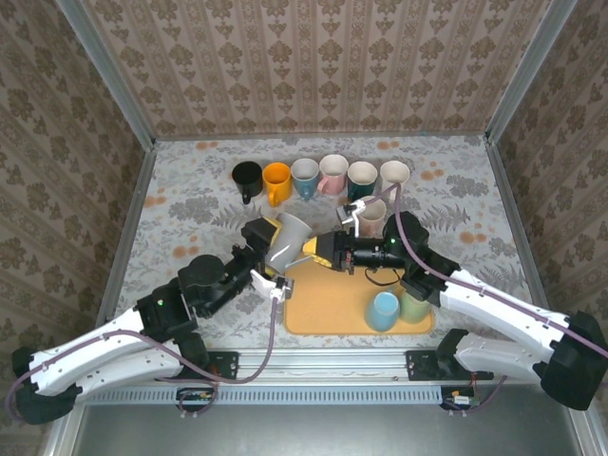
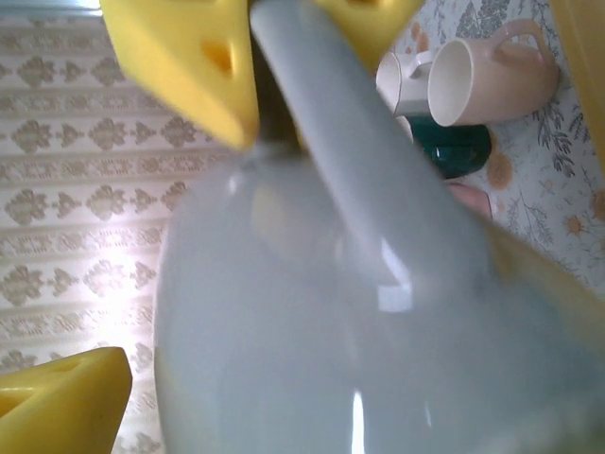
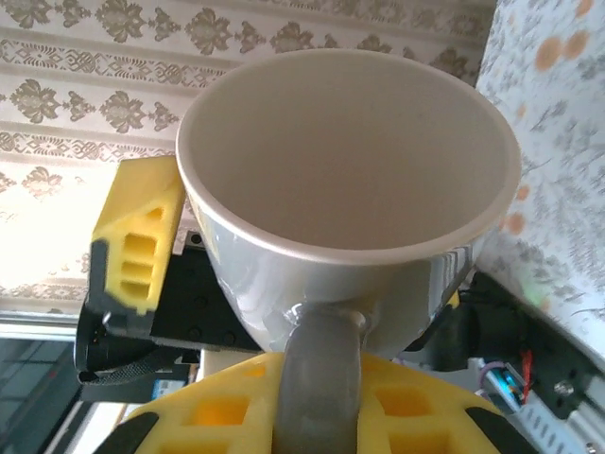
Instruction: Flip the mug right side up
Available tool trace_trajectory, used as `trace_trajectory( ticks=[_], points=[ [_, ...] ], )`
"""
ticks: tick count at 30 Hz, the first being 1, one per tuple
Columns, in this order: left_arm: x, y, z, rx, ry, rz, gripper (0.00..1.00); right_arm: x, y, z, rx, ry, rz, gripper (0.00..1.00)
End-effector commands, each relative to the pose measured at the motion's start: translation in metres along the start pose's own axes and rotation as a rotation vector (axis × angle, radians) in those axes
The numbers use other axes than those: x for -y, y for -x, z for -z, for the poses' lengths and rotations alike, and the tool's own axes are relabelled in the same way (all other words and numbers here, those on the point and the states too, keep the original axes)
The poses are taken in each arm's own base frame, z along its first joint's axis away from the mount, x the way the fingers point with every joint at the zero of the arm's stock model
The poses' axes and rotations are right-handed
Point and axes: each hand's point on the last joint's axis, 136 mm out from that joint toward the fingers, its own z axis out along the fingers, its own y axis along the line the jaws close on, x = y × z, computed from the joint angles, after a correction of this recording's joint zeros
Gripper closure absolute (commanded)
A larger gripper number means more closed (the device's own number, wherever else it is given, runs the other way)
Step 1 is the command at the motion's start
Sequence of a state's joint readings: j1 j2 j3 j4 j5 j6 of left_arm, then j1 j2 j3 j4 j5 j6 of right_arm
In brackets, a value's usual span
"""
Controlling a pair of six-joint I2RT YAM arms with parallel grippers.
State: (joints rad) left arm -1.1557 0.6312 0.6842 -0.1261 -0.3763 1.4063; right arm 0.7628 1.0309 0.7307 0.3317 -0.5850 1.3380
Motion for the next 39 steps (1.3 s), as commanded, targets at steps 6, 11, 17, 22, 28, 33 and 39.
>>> trace_trajectory(
  ticks=[6, 11, 17, 22, 28, 33, 39],
  points=[
    [0.027, -0.038, 0.008, -0.183, -0.001, 0.367, 0.0, -0.018, 0.034, 0.058, 0.25, -0.269, 0.447, 1.0],
    [0.044, -0.044, 0.011, -0.249, -0.083, 0.742, 0.0, 0.013, 0.051, 0.076, 0.258, -0.547, 0.735, 1.0],
    [0.065, -0.016, 0.006, -0.194, -0.275, 0.996, 0.0, 0.039, 0.081, 0.071, 0.312, -0.707, 0.931, 1.0],
    [0.065, -0.015, -0.006, -0.283, -0.384, 1.163, 0.0, 0.068, 0.104, 0.048, 0.331, -0.793, 0.953, 1.0],
    [0.054, -0.025, -0.031, -0.325, -0.329, 1.534, 0.0, 0.106, 0.129, 0.031, 0.398, -0.883, 0.974, 1.0],
    [0.044, -0.011, -0.031, -0.12, -0.338, 1.603, 0.0, 0.14, 0.139, 0.022, 0.445, -0.921, 0.957, 1.0],
    [0.045, -0.035, -0.027, -0.195, -0.273, 1.673, 0.0, 0.174, 0.147, 0.012, 0.464, -0.976, 0.92, 1.0]
  ],
)
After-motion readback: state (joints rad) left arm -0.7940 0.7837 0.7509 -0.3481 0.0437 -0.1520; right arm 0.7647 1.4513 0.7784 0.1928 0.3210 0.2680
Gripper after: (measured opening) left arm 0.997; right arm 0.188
